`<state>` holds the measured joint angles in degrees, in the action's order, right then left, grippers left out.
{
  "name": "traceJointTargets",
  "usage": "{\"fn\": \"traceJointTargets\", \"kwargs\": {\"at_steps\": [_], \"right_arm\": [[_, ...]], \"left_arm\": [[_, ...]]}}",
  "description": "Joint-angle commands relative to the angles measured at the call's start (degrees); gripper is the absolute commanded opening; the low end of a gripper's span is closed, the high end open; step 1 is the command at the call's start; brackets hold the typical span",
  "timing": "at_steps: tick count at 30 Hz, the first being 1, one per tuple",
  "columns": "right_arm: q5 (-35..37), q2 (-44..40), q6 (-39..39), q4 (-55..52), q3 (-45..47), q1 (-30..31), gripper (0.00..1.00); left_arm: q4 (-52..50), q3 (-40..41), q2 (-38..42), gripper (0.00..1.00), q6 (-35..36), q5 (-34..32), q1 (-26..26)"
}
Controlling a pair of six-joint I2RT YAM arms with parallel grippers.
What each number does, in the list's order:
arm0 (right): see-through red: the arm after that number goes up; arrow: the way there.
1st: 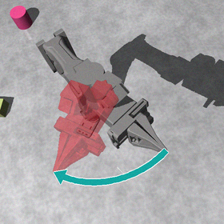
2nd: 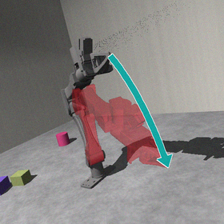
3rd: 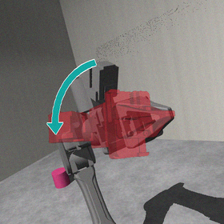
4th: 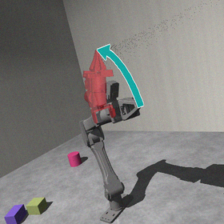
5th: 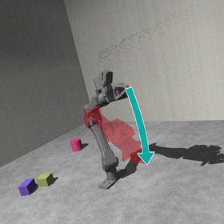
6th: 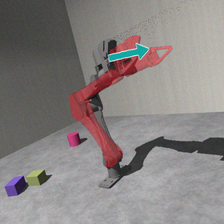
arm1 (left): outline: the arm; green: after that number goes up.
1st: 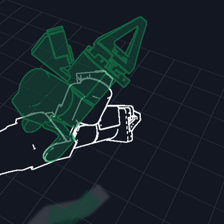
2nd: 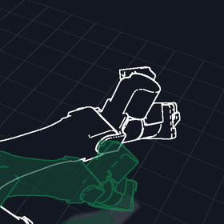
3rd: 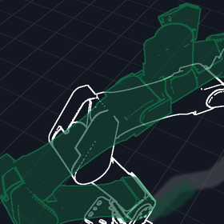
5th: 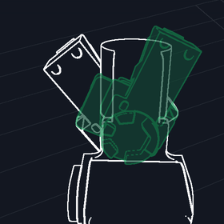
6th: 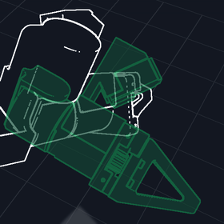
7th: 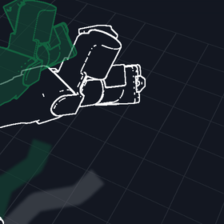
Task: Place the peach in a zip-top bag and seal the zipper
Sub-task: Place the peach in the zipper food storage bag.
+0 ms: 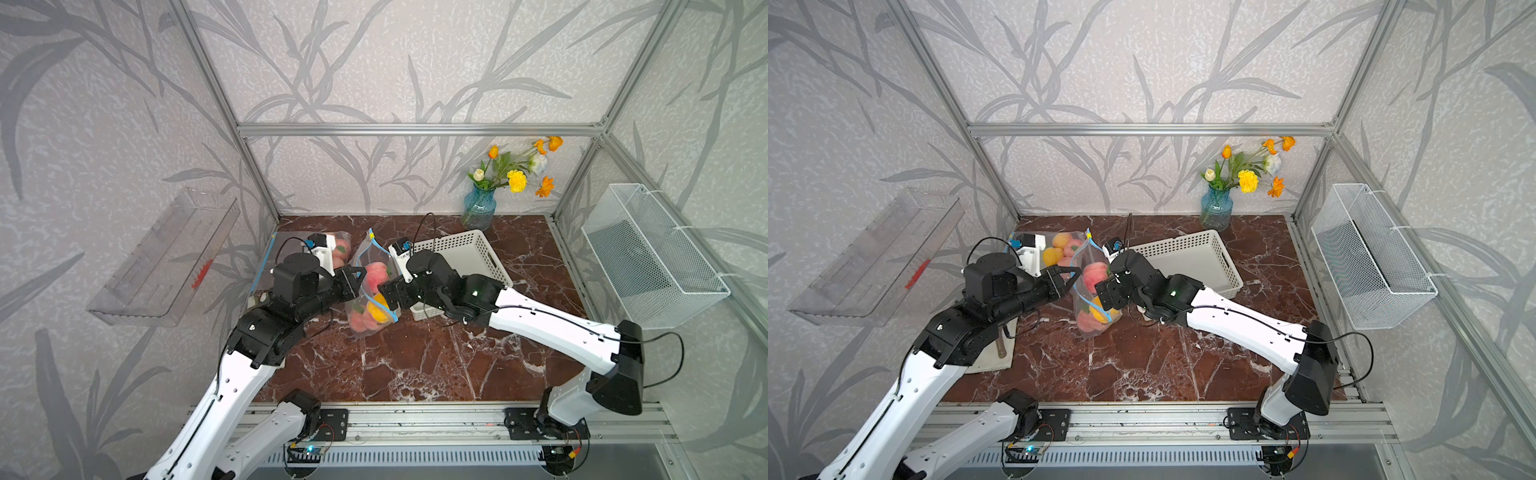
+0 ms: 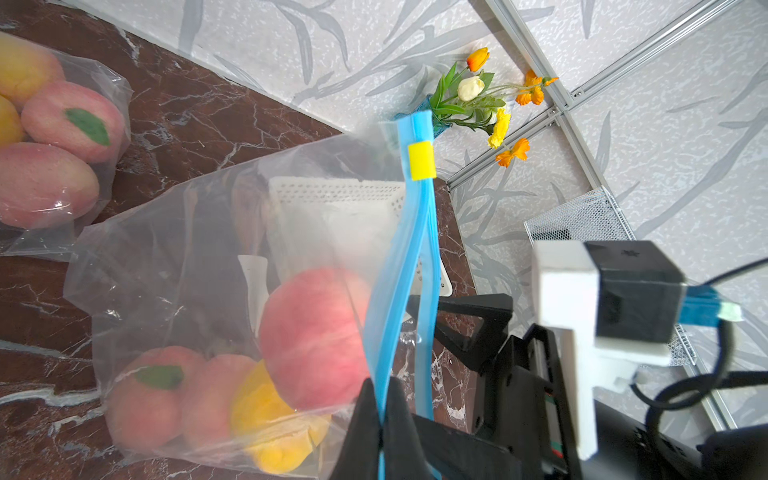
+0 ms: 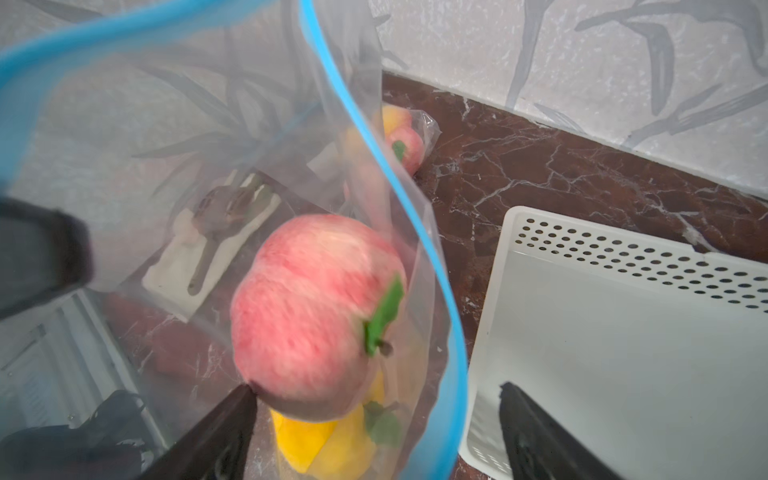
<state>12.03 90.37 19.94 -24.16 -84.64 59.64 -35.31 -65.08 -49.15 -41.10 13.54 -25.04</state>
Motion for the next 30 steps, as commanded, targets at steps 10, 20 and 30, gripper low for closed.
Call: {"fn": "traceJointTargets", "kwargs": {"at_steps": [10,20,30], "right_arm": [[-6.0,-14.4,-4.4,3.7,9.7,-0.3,0.92],[-10.2,-22.8,-10.5,10.5,24.3,1.5,0.85],[-9.4,-16.9,-10.2,22.5,24.5,4.0,0.69]], "left_arm": [[2.9,0.5,-1.4,0.00,-4.8,-6.2,0.1],[11.6,4.2,-4.0,0.00,-12.5,-8.1,0.1],[11.4,3.9,-3.8,0.00,-13.0,-7.1,0.1]]}}
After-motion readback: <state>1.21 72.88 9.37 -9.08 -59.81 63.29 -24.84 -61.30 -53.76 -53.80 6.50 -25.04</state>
